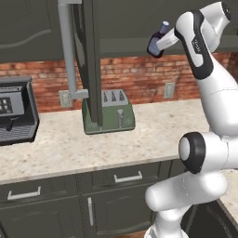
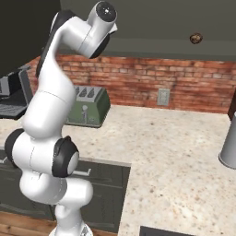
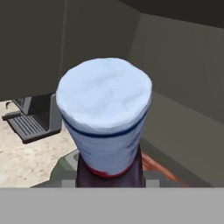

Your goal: Pick the condiment bottle and condiment bottle from the counter and place them in the cabinet.

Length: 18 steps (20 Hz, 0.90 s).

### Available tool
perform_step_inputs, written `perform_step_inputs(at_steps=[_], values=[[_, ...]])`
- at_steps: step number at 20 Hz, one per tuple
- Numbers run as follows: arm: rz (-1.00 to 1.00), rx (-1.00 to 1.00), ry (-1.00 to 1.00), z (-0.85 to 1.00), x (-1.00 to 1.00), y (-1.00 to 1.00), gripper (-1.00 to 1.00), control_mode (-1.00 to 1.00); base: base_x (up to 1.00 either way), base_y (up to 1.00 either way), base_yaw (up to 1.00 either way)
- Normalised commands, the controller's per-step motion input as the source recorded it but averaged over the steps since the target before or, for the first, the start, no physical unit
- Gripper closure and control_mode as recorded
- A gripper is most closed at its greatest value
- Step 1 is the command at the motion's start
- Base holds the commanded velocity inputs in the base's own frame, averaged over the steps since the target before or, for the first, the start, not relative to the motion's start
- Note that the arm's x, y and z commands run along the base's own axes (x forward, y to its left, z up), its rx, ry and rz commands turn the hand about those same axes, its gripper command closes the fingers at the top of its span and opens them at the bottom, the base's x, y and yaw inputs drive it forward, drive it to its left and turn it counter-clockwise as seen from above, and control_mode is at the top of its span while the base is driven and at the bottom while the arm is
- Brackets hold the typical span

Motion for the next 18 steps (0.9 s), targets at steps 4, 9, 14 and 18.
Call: perform_step_inputs(at_steps=[4, 9, 14, 18], values=[[0.00, 0.00, 0.00, -0.01, 0.21, 0.00, 1.00, -1.00, 0.00, 0.00, 0.00], [-0.05, 0.00, 0.00, -0.01, 0.17, 0.00, 1.00, -1.00, 0.00, 0.00, 0.00], [-0.06, 0.00, 0.01, -0.09, 0.25, 0.00, 1.00, -1.00, 0.00, 0.00, 0.00], [-0.03, 0.00, 0.03, -0.20, 0.29, 0.00, 1.00, -1.00, 0.00, 0.00, 0.00]])
